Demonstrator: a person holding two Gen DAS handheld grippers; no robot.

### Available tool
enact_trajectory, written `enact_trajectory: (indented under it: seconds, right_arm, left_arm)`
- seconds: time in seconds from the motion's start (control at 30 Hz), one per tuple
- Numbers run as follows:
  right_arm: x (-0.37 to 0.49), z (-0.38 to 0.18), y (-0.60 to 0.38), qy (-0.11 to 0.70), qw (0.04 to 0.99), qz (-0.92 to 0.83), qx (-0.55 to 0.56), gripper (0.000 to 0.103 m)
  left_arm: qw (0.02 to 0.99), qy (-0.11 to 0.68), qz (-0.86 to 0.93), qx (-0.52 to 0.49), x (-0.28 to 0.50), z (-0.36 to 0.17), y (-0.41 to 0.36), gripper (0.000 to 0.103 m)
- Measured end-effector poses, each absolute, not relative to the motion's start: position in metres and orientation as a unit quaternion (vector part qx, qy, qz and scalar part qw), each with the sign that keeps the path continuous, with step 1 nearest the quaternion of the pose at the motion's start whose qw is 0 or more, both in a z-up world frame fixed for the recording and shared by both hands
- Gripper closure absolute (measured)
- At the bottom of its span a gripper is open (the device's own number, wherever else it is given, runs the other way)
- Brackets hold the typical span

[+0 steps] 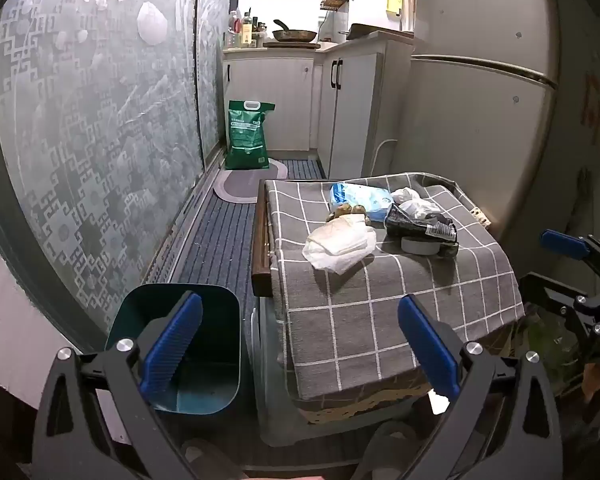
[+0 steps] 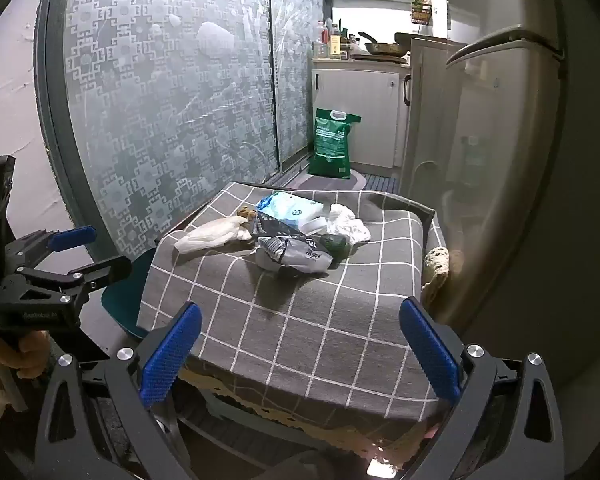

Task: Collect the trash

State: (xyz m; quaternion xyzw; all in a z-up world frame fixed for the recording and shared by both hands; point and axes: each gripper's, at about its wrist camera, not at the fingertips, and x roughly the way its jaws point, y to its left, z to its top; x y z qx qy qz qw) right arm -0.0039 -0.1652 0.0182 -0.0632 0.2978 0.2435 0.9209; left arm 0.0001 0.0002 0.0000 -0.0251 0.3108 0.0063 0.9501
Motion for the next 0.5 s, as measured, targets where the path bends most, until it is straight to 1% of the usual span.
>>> enact_trajectory:
  seconds: [0.5]
  right_arm:
    - [-0.0069,0.0203,-0.1631,0.295,0.922,0.243,-0.066,0.003]
  left_arm:
    - [0.95,0.311,0.003,-0.026,0.0018,-0.0076,-0.0004,0.003]
